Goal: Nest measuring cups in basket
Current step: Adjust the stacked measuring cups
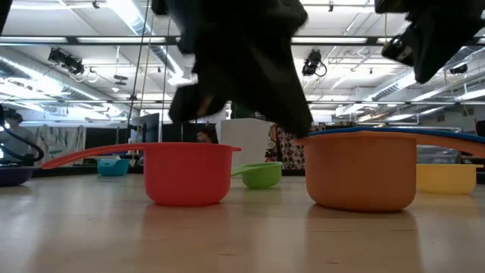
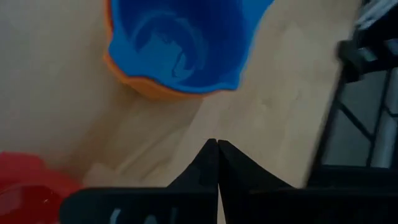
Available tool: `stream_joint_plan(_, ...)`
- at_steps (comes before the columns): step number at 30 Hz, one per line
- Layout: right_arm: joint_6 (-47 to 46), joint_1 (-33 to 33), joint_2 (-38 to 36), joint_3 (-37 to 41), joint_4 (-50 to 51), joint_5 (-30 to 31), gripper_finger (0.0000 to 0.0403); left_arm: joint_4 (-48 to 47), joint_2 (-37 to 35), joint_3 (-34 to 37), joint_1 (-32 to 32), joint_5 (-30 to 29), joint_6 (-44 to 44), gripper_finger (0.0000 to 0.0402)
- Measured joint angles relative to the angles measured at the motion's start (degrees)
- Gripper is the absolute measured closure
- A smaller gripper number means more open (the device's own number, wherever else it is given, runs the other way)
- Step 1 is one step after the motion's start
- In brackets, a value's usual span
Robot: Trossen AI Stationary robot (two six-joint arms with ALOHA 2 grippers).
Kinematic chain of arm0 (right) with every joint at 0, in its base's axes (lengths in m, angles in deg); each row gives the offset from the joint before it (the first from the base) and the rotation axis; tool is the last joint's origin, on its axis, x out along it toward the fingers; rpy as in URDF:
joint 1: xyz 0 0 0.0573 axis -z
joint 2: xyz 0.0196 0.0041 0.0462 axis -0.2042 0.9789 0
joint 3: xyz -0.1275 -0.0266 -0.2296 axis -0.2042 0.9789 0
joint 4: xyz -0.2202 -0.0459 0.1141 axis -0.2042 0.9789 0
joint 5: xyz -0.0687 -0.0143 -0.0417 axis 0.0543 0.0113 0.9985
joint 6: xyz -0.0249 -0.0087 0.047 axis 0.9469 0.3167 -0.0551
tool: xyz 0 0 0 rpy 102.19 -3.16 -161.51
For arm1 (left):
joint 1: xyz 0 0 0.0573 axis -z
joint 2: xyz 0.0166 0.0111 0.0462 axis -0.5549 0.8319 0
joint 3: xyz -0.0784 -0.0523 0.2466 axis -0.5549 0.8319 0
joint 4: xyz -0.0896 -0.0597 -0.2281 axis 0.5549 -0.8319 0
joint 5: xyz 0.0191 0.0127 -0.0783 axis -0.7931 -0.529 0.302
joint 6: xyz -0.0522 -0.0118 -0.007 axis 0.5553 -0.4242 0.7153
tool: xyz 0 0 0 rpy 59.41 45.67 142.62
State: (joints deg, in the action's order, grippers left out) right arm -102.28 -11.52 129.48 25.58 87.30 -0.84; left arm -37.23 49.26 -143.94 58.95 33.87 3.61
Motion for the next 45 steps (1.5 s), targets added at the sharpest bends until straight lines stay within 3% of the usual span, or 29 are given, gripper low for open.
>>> stream_joint_plan(11, 0.56, 1.69, 8.63, 6.23, -14.9, -5.05, 0.0403, 2.63, 3.5, 0.0, -0.36, -0.35, -0.43, 0.0401)
stream_joint_plan(26, 3.64, 1.69, 21.27, 6.4, -25.53, -14.53, 0.0403, 3.96, 4.96, 0.04, -2.05, -2.62, -1.63, 0.0402)
stream_joint_plan(45, 1.98, 1.07, 21.89, 6.43, -33.05, -21.36, 0.0403, 8.2, 6.67, 0.02, -6.73, -2.91, -6.7, 0.0402)
